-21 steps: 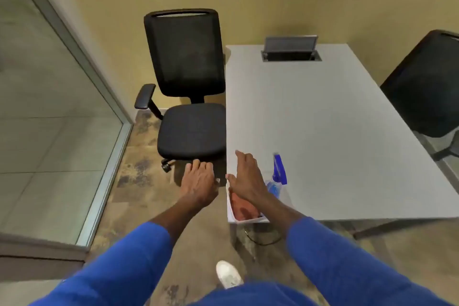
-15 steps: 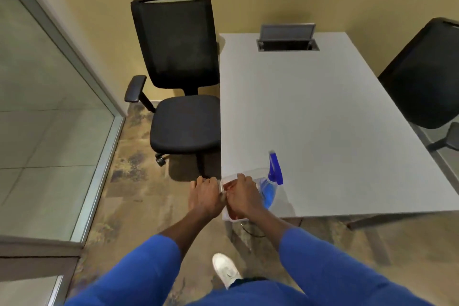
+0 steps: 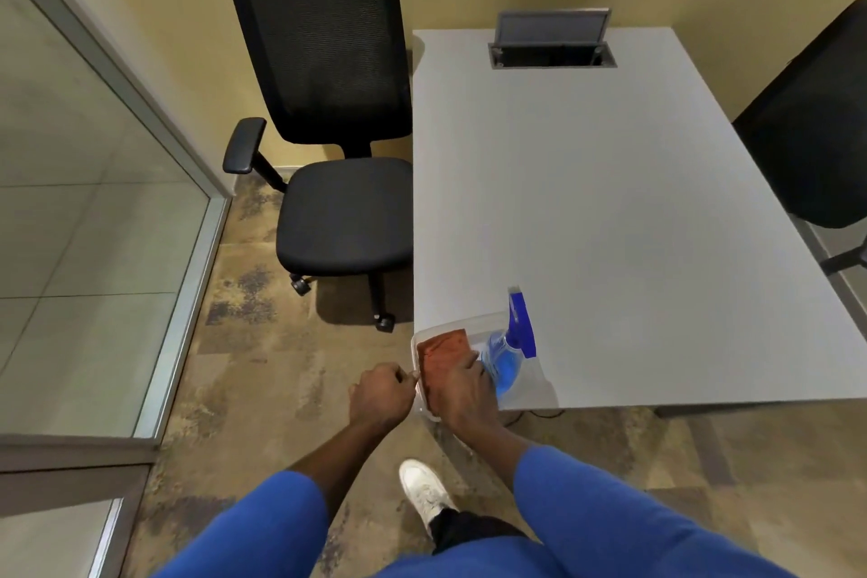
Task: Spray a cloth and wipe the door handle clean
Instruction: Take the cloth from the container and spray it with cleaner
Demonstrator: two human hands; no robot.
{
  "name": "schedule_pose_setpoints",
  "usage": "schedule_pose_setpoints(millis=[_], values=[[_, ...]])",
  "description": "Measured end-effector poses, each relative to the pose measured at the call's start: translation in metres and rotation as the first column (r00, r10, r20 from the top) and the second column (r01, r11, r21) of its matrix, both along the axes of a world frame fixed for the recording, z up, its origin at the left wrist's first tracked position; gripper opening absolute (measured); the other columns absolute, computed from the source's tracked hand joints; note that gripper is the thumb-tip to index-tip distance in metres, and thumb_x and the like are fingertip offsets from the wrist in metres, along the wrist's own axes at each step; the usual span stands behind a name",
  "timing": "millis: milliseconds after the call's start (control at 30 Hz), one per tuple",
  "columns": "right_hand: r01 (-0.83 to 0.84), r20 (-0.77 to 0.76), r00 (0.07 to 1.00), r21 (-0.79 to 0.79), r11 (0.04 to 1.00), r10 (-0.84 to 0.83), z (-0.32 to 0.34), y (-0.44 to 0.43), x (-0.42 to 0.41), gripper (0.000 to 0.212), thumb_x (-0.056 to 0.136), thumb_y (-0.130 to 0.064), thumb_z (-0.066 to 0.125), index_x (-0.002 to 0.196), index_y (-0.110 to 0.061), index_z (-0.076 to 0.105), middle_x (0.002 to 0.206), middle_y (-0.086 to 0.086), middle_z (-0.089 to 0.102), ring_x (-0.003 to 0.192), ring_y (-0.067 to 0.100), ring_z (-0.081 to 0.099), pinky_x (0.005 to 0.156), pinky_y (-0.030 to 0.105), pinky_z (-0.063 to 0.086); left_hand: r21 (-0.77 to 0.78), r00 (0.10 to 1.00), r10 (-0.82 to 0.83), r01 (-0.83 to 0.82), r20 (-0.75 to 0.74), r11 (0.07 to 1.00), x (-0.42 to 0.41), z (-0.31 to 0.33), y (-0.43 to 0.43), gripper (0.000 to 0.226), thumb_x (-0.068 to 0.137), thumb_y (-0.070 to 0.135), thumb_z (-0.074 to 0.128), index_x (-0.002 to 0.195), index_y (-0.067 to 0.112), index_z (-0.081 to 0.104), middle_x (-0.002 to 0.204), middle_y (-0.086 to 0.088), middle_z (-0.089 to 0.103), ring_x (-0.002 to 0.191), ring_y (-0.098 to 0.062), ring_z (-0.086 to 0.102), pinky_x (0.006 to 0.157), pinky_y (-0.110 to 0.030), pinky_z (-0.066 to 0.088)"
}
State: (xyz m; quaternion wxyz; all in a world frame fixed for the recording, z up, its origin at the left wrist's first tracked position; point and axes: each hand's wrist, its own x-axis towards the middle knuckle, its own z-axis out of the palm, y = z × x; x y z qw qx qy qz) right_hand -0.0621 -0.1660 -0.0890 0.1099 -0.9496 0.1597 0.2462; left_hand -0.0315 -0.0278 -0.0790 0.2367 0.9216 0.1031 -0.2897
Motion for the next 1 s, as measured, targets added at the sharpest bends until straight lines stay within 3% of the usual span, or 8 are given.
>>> schedule_pose_setpoints(millis=[167,300,467,567,667,733,833,1000], values=[[-0.132,0.084,0.986,-0.138,0.982,0.144,0.001,0.001,0.001,0.068,0.101,-0.032,0.074,0.149,0.002,0.04,0.143,0.023,0.061,0.132,0.036,0.062,0.115,0.043,0.053,0.015,1.0,-0.017,0.018,-0.01,1.0,-0.004,0.0,0.003,0.049,0.114,0.056,0.059,0.103,0.012,0.08,0.112,-0.012,0.086,0.111,-0.037,0.079,0.111,-0.053,0.059],[-0.078,0.197,0.976,-0.062,0.995,0.089,0.01,0.007,0.002,0.071,0.097,-0.046,0.076,0.148,-0.007,0.045,0.14,0.013,0.064,0.128,0.028,0.065,0.112,0.037,0.055,0.009,1.0,0.012,-0.012,0.002,1.0,-0.006,0.004,0.009,0.046,0.114,0.053,0.061,0.105,0.012,0.08,0.11,-0.011,0.084,0.107,-0.034,0.078,0.111,-0.053,0.059],[-0.077,0.312,0.947,0.008,0.997,0.071,0.045,0.006,-0.005,0.063,0.103,-0.061,0.059,0.147,-0.017,0.049,0.142,0.007,0.062,0.128,0.022,0.064,0.111,0.033,0.055,-0.098,0.976,0.211,-0.205,0.049,0.974,-0.006,0.019,0.023,0.057,0.114,0.053,0.06,0.099,0.001,0.081,0.099,-0.015,0.084,0.098,-0.037,0.079,0.1,-0.054,0.063],[-0.052,0.423,0.906,0.071,0.996,0.017,0.08,0.006,-0.015,0.06,0.096,-0.06,0.07,0.135,-0.015,0.065,0.132,0.01,0.07,0.12,0.027,0.069,0.107,0.043,0.058,-0.241,0.933,0.352,-0.326,0.073,0.914,-0.008,0.042,0.027,0.063,0.115,0.054,0.059,0.098,-0.003,0.08,0.095,-0.016,0.084,0.094,-0.036,0.08,0.095,-0.056,0.065],[-0.075,0.629,0.777,0.09,0.993,0.001,0.107,0.007,-0.026,0.045,0.075,-0.033,0.098,0.109,-0.011,0.078,0.109,0.014,0.077,0.098,0.032,0.075,0.087,0.05,0.067,-0.515,0.845,0.526,-0.493,-0.092,0.701,-0.019,0.071,0.024,0.062,0.114,0.063,0.054,0.109,0.009,0.082,0.092,-0.009,0.087,0.09,-0.032,0.086,0.09,-0.052,0.072],[-0.157,0.747,0.665,0.138,0.978,0.002,0.116,0.01,-0.032,0.039,0.07,-0.017,0.101,0.102,-0.009,0.079,0.103,0.014,0.078,0.088,0.031,0.078,0.076,0.046,0.07,-0.654,0.729,0.557,-0.651,-0.397,0.385,-0.024,0.088,0.023,0.074,0.109,0.077,0.047,0.124,0.012,0.079,0.1,-0.013,0.091,0.087,-0.03,0.089,0.082,-0.047,0.074],[-0.328,0.851,0.516,0.087,0.941,0.101,0.119,0.016,-0.041,0.039,0.069,-0.011,0.1,0.101,-0.007,0.078,0.099,0.013,0.079,0.085,0.028,0.077,0.076,0.04,0.069,-0.618,0.525,0.421,-0.777,-0.74,-0.118,-0.03,0.107,0.03,0.091,0.104,0.085,0.045,0.136,0.006,0.076,0.129,-0.027,0.085,0.108,-0.04,0.088,0.083,-0.055,0.074],[-0.52,0.886,0.428,0.08,0.85,0.178,0.116,0.024,-0.06,0.047,0.072,-0.005,0.087,0.115,-0.015,0.069,0.119,0.007,0.069,0.11,0.025,0.067,0.095,0.037,0.058,-0.69,0.594,0.387,-0.701,-0.705,-0.181,-0.039,0.124,0.055,0.062,0.119,0.039,0.045,0.123,-0.008,0.086,0.141,-0.034,0.077,0.107,-0.038,0.086,0.094,-0.05,0.073]])
